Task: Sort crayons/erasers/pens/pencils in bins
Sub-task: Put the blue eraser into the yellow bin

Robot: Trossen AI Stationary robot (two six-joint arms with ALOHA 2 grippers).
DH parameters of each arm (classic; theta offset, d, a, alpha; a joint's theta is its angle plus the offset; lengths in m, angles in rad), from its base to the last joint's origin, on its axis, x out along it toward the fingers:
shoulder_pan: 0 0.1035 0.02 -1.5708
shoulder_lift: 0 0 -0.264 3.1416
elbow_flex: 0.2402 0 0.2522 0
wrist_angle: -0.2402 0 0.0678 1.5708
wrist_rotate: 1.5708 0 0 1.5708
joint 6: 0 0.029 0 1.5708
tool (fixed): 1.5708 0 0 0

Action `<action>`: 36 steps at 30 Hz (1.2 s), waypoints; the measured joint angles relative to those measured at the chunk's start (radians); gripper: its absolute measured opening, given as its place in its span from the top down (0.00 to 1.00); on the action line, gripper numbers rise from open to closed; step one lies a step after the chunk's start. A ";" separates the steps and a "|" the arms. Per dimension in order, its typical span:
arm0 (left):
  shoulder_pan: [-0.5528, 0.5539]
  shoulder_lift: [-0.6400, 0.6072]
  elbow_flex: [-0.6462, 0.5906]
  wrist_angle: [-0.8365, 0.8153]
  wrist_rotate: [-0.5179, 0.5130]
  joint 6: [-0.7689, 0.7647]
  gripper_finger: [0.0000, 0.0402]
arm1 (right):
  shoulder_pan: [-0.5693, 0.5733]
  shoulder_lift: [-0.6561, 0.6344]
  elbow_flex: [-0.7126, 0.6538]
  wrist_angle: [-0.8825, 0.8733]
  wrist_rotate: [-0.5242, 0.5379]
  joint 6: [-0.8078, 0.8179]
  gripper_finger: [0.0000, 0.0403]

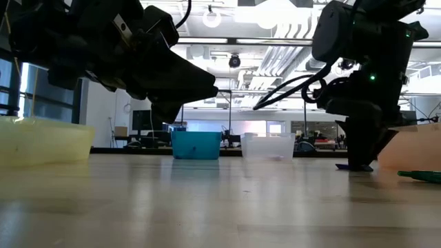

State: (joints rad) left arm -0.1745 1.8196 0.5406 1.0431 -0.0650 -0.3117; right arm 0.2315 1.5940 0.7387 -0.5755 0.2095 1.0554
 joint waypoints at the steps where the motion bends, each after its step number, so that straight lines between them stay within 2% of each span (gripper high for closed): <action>1: 0.000 0.000 0.000 0.000 0.000 0.000 0.78 | 0.003 0.000 0.000 0.003 0.000 -0.005 0.63; 6: 0.000 0.000 0.000 -0.008 0.000 -0.036 0.78 | 0.016 0.001 0.002 0.012 0.000 -0.039 0.77; 11: 0.007 0.000 0.005 -0.008 -0.021 -0.063 0.78 | 0.036 0.001 0.005 0.010 0.028 -0.111 0.83; 14: 0.030 0.000 0.020 -0.017 -0.028 -0.111 0.78 | 0.057 0.007 0.036 -0.024 0.063 -0.157 0.84; 20: 0.072 0.000 0.066 -0.072 0.057 -0.261 0.76 | 0.132 0.006 0.152 -0.037 0.158 -0.301 0.84; 29: 0.098 0.000 0.106 -0.113 0.104 -0.352 0.63 | 0.255 0.005 0.288 -0.054 0.327 -0.454 0.84; 36: 0.096 0.000 0.159 -0.113 0.126 -0.393 0.54 | 0.295 0.003 0.349 -0.055 0.386 -0.530 0.84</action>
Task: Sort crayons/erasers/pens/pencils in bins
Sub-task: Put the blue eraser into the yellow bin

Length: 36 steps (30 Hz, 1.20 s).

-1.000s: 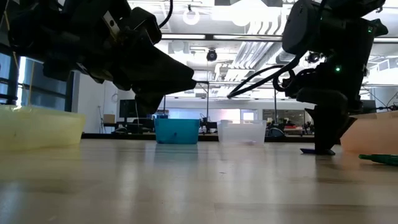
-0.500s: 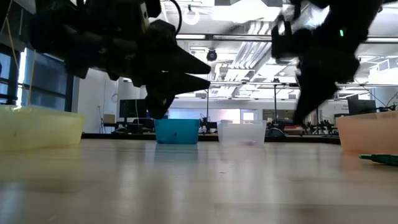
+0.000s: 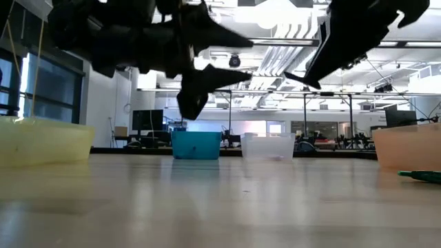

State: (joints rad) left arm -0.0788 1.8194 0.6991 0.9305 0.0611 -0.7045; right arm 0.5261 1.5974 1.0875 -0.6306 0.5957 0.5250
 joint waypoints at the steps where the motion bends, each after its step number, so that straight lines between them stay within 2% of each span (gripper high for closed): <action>1: 0.000 0.000 0.008 0.000 0.008 0.000 0.53 | 0.001 0.000 0.005 0.000 0.000 -0.008 0.84; 14: 0.001 0.000 0.047 0.000 -0.003 -0.048 0.44 | 0.004 0.000 0.011 0.010 0.004 -0.036 0.84; 21: 0.003 0.001 0.047 -0.031 -0.081 -0.061 0.43 | 0.005 -0.001 0.011 0.073 0.023 -0.119 0.84; 27: 0.021 0.001 0.053 -0.039 -0.084 -0.071 0.43 | 0.005 -0.001 0.011 0.101 0.027 -0.171 0.84; 36: 0.021 0.082 0.150 -0.079 -0.061 -0.052 0.46 | 0.005 -0.002 0.011 0.111 0.052 -0.213 0.84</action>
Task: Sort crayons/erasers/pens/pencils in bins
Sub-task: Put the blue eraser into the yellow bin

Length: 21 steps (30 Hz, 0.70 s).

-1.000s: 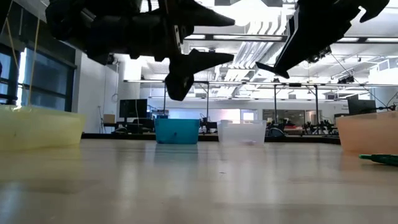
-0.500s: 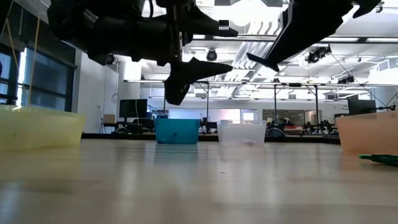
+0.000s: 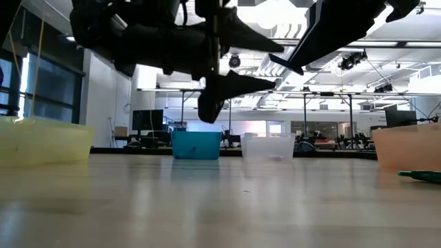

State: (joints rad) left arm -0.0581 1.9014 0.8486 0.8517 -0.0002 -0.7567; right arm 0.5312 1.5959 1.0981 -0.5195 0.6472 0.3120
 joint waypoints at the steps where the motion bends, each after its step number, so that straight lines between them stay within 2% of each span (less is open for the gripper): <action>1: 0.001 0.009 0.001 0.006 0.000 0.000 0.48 | 0.000 0.000 0.000 0.000 0.000 -0.002 0.84; 21: 0.013 0.023 0.010 0.060 0.009 0.055 0.91 | 0.000 0.000 -0.001 -0.001 0.003 -0.025 0.84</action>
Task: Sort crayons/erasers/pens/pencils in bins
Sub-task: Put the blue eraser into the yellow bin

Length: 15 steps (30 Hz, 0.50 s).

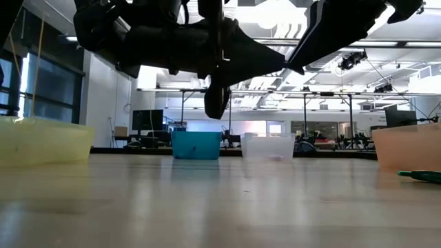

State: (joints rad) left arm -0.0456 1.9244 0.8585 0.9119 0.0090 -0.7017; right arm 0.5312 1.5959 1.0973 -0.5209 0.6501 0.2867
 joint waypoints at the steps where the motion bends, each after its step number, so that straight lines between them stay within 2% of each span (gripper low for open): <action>1: 0.000 0.000 0.000 0.000 0.000 0.008 0.92 | 0.000 0.000 0.000 0.000 0.003 0.000 0.84; 6: 0.000 0.000 0.000 0.004 -0.002 0.079 0.98 | 0.001 0.000 0.000 0.001 0.030 0.027 0.77; 12: 0.004 0.000 0.000 -0.032 -0.041 0.225 0.97 | 0.000 0.000 0.000 0.002 0.041 0.084 0.57; 15: 0.014 0.000 0.000 -0.081 -0.074 0.292 0.97 | 0.000 -0.005 0.025 -0.072 0.027 0.103 0.49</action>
State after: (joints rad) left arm -0.0317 1.9244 0.8581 0.8313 -0.0650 -0.4096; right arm 0.5312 1.5910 1.1220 -0.5926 0.6769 0.3892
